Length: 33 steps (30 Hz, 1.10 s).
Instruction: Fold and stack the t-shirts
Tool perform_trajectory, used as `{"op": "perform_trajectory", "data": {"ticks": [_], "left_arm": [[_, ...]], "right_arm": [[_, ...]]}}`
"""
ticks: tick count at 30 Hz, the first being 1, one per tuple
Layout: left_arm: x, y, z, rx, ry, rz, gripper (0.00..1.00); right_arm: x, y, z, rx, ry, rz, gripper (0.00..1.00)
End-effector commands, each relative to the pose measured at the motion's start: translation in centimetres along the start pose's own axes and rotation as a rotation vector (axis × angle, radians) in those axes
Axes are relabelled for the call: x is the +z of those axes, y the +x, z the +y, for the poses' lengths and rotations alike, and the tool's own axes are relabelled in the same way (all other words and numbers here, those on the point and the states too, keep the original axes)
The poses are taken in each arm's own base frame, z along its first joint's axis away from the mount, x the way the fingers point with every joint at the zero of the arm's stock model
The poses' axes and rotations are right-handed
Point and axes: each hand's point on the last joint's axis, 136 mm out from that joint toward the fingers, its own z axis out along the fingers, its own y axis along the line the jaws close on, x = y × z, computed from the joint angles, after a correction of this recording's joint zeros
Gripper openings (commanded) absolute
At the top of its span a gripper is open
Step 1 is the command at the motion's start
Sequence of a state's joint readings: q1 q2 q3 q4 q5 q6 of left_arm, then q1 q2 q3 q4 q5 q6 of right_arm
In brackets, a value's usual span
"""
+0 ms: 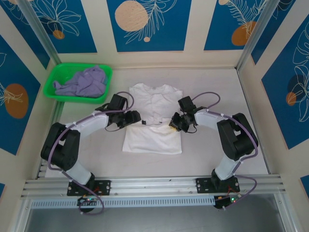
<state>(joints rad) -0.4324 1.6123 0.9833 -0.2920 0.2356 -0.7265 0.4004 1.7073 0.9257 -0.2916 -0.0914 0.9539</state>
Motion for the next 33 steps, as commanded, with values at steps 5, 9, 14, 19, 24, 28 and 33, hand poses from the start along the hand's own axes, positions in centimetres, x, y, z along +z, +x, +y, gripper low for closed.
{"op": "perform_trajectory", "data": {"ticks": [5, 9, 14, 19, 24, 28, 33], "left_arm": [[-1.0, -5.1, -1.7, -0.013, 0.046, -0.072, 0.67], [-2.2, -5.5, -2.5, 0.013, 0.066, -0.095, 0.67], [-2.5, -2.2, -4.0, 0.093, 0.092, -0.048, 0.5], [-0.5, 2.6, -7.0, 0.202, 0.14, 0.037, 0.31], [2.9, 4.1, -6.3, 0.225, 0.089, 0.091, 0.29], [5.4, 3.3, -4.0, 0.215, -0.007, 0.096, 0.3], [5.9, 1.7, -0.4, 0.134, -0.1, 0.04, 0.38]], "right_arm": [[-0.2, -1.7, 0.1, 0.104, -0.063, 0.034, 0.18], [-0.9, -2.1, -0.2, 0.115, -0.078, 0.022, 0.22], [-2.0, -2.3, -0.7, 0.1, -0.09, -0.016, 0.26], [-2.7, -1.5, 0.1, 0.044, -0.144, -0.024, 0.26], [-2.3, -0.9, 0.4, 0.005, -0.131, -0.008, 0.25], [-0.9, -1.8, -1.1, 0.047, -0.088, 0.024, 0.22], [0.0, -2.7, -2.8, 0.12, -0.086, 0.046, 0.21]]}}
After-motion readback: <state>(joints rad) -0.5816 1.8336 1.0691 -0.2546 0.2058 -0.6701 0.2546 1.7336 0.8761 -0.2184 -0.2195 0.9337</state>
